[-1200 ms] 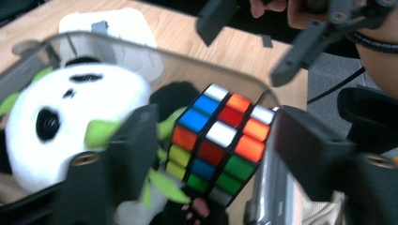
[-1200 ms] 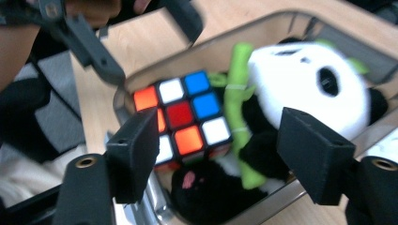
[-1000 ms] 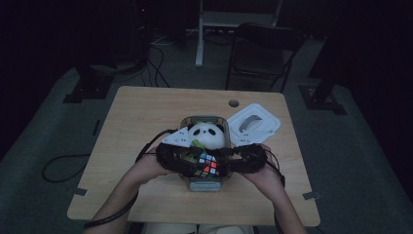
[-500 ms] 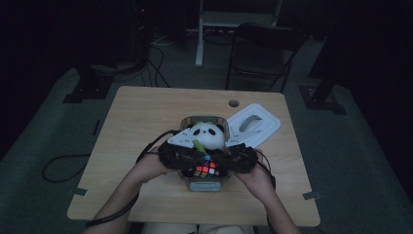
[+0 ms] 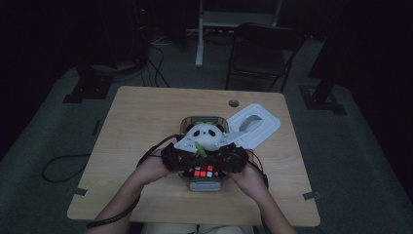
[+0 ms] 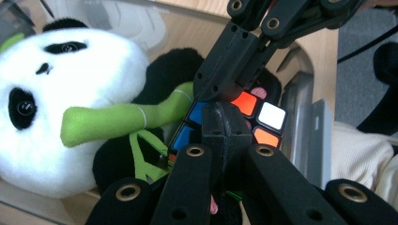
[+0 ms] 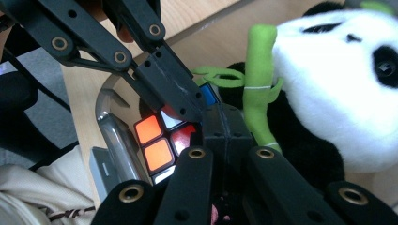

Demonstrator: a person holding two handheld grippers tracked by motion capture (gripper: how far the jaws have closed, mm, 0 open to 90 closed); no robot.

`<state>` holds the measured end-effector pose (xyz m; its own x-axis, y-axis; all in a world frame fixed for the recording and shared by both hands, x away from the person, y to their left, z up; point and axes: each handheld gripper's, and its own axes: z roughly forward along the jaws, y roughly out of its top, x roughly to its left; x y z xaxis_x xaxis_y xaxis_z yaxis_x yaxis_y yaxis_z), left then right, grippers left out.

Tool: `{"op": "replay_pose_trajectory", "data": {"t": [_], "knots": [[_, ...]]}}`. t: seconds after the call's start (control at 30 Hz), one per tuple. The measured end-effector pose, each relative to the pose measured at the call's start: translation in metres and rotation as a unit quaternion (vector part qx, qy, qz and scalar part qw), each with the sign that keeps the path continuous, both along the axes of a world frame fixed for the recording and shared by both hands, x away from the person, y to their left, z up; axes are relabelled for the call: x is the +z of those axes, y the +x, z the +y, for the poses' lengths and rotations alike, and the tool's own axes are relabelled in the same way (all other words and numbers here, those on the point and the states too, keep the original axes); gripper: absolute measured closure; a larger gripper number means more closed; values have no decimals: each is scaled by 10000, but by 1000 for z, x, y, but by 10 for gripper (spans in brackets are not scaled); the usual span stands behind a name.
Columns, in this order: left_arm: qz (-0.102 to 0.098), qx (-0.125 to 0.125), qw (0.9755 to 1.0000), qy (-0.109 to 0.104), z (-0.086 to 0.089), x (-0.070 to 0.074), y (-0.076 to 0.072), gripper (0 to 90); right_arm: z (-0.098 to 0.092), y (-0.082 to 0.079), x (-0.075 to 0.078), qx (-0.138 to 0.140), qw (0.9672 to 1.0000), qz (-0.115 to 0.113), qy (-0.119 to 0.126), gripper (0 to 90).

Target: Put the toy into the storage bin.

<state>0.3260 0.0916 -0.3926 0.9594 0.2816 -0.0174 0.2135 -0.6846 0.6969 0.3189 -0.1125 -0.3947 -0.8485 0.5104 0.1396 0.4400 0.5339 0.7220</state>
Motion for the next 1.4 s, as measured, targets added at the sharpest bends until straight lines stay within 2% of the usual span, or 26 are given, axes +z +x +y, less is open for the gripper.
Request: {"op": "replay_pose_trajectory", "data": {"t": [0.03, 0.1, 0.17, 0.2, 0.3, 0.4, 0.43, 0.47, 0.5, 0.57, 0.6, 0.63, 0.67, 0.8, 1.03, 1.1, 1.13, 1.23, 1.27, 1.4], "knots": [[37, 11, 10000, -21, 0, -1, 2, 900, 0, 2, -2, -3, 10000, 48, -22, 900], [-14, -25, 10000, 80, -3, -4, 2, 900, 1, 2, -4, -12, 9999, 52, -114, 900], [-33, -88, 9998, 160, -5, -4, 3, 900, -2, 3, -7, -51, 9999, 153, -18, 900], [44, -84, 9999, 112, -6, -5, 6, 900, -4, 4, -8, -52, 9997, 221, 22, 900], [-58, -95, 9996, 249, -8, -5, 5, 900, 0, 1, -8, -210, 9996, 62, -196, 900], [-128, -64, 9994, 307, -9, -4, 3, 900, 0, 3, -9, -213, 9996, 123, -145, 900], [-94, -47, 9995, 282, -8, -3, 3, 900, -1, 3, -8, -185, 9997, 145, -116, 900], [-34, -59, 9998, 176, -7, -1, 2, 900, -1, 3, -7, -155, 9997, 147, -89, 900], [29, -50, 10000, 38, -4, -1, 2, 900, -3, 3, -6, -139, 9996, 225, 41, 900], [-11, -31, 9999, -132, 0, 3, 0, 900, -7, 3, -3, -104, 9994, 261, 210, 900], [30, -67, 9997, -219, 2, 5, -2, 900, -8, 2, -1, -91, 9992, 252, 282, 900], [-83, -36, 9997, -230, 3, 9, -4, 900, -9, 0, 3, -50, 9993, 223, 285, 900], [-72, -33, 9995, -301, 5, 12, -5, 845, -10, -2, 6, -118, 9994, 121, 295, 900], [-73, 4, 9992, -400, 7, 19, -8, 832, -17, -3, 14, -196, 9991, 33, 366, 900], [26, 47, 9995, -326, 3, 14, -5, 834, -13, -2, 12, -245, 9994, 42, 236, 900], [9, 58, 9997, -228, 1, 11, -4, 841, -9, -1, 10, -226, 9996, 44, 164, 900], [76, 46, 9995, -296, 1, 10, -3, 856, -8, -1, 9, -209, 9996, 41, 166, 900], [19, 28, 9997, -237, 0, 10, -2, 884, -7, 1, 9, -189, 9997, 58, 144, 900], [-8, 84, 9998, -164, 0, 9, -1, 884, -6, 2, 10, -249, 9996, 9, 93, 900], [-37, 50, 10000, -55, -2, 5, -2, 900, 0, 2, 7, -257, 9996, -3, -66, 900]]}}
